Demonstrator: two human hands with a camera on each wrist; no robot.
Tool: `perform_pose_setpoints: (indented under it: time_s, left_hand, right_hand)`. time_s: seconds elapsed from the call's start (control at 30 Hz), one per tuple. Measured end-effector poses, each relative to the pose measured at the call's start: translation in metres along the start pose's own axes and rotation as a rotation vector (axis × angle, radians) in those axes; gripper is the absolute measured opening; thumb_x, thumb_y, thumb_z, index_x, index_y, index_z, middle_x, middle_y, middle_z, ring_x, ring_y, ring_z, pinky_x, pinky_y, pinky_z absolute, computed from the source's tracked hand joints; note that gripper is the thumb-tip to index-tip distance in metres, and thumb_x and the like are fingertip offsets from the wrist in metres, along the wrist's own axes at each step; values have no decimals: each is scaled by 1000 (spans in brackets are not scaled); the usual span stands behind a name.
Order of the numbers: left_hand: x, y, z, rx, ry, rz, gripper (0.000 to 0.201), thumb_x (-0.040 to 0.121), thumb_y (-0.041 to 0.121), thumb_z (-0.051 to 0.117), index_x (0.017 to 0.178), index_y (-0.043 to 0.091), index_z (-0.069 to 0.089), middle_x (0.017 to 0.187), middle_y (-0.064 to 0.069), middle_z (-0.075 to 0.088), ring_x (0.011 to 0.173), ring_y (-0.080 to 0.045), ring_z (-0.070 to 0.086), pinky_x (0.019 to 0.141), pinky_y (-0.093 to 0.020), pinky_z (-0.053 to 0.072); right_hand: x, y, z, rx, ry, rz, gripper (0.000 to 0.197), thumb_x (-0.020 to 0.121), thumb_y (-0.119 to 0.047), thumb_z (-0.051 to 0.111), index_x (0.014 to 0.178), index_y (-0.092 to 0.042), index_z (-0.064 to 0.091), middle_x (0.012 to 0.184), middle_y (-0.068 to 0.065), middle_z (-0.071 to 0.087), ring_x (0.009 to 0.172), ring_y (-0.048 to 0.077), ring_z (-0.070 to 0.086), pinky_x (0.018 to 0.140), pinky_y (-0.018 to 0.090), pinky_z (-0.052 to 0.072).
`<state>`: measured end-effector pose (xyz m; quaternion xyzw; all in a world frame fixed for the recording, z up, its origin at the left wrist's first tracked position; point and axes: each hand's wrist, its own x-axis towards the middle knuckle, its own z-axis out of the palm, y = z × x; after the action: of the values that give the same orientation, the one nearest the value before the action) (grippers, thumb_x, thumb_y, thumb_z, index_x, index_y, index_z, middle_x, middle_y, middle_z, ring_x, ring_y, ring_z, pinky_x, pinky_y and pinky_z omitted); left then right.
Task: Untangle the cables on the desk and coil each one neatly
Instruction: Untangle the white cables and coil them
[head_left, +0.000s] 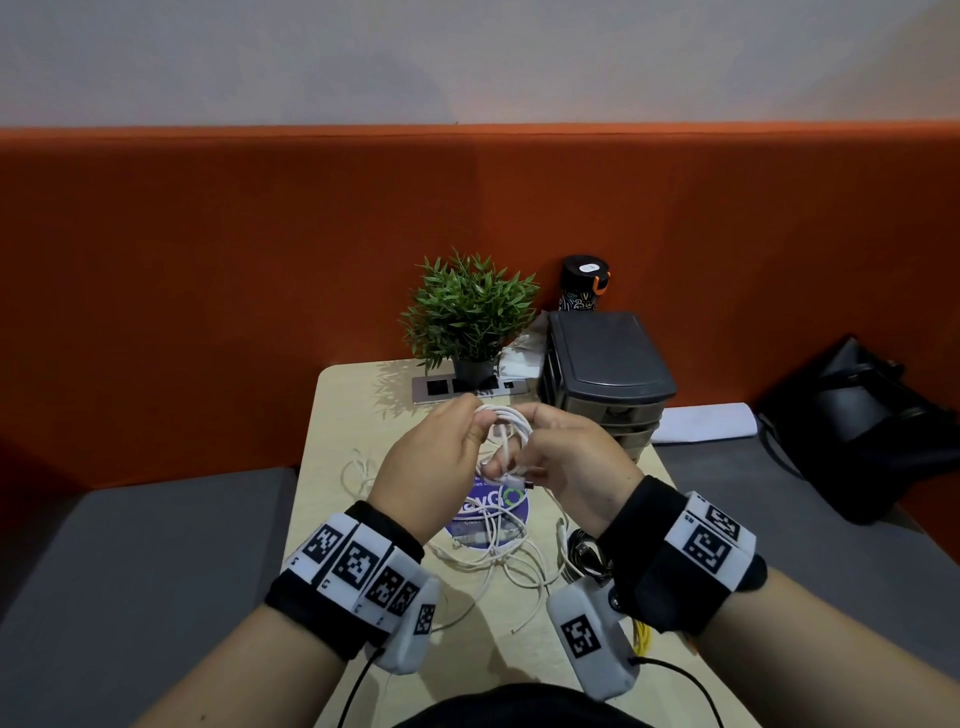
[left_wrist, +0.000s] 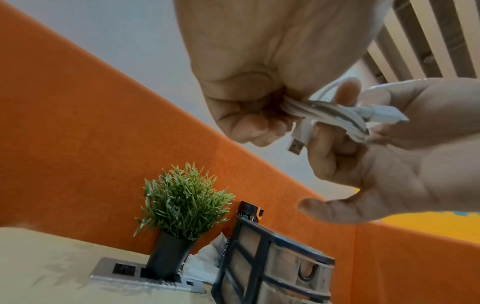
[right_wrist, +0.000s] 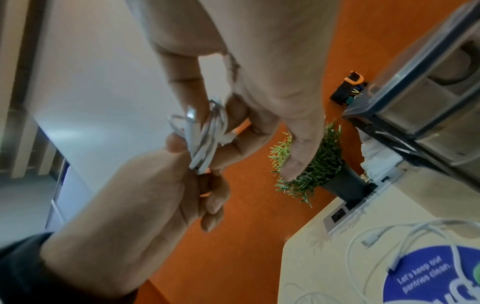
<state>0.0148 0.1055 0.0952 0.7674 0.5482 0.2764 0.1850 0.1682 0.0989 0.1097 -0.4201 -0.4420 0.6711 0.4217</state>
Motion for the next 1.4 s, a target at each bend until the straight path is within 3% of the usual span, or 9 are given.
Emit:
perform_pose_setpoints:
  time_s: [0.13,0.4,0.5,0.63,0.87,1.0,1.1,1.3,1.4]
  left_hand:
    - [-1,3,-1,15,1,30,31,100,37,28,91,15,47,82,3,49,77,-20,49,66,-40,41]
    - [6,-6,-8,-22,161,-29,29,101,32,31,86,13,45,73,6,43,68,-14,40,57,-29,19]
    - [5,-8,-5,-74,204,-38,30,101,32,31,85,11,46,71,3,46,64,-12,43,54,-28,22]
    - [5,-10,-3,-133,235,-20,31,100,35,29,95,15,52,72,1,50,62,-22,53,57,-40,45]
    - [4,-5,-4,-195,178,36,27,100,34,33,87,19,50,68,2,51,58,-18,52,56,-46,48]
    - [-1,4,-1,-205,96,92,24,99,34,33,85,21,47,66,1,52,56,-14,53,54,-38,44]
    - [0,3,2,-211,102,82,27,99,35,33,86,15,47,68,-3,54,58,-19,55,56,-41,45]
    - [-2,10,1,-138,85,125,44,93,43,23,91,7,49,80,-1,48,64,-18,51,59,-34,42]
    - [-1,8,2,-137,148,110,40,94,41,24,86,8,46,78,1,43,68,-20,48,60,-31,38]
  right_hand:
    - [1,-3,3,-77,-1,-24,28,82,3,64,108,-4,57,70,9,61,55,16,60,61,28,47]
    - [-5,0,4,-527,-25,-57,94,64,0,83,133,-47,39,118,-2,54,81,24,67,75,36,58]
    - [-4,4,8,-469,87,-49,87,72,3,77,138,-39,39,115,4,54,71,22,64,77,44,58]
    - [-3,6,6,-188,80,-34,61,81,8,67,131,-22,50,94,10,56,70,28,66,65,28,56]
    - [0,7,6,-55,116,-37,63,61,-39,78,116,-14,60,98,10,66,88,23,68,86,36,54]
    - [1,5,4,58,108,-41,36,79,-12,70,113,-6,61,99,13,65,87,20,65,70,27,52]
    - [3,6,0,29,105,-34,46,77,11,67,119,-6,57,101,15,63,83,19,63,70,27,51]
    - [4,8,3,-75,143,-30,64,63,16,72,118,-13,58,117,25,60,96,37,64,90,50,52]
    - [5,8,2,-84,173,41,63,67,11,73,119,-19,53,107,22,59,81,34,66,81,46,55]
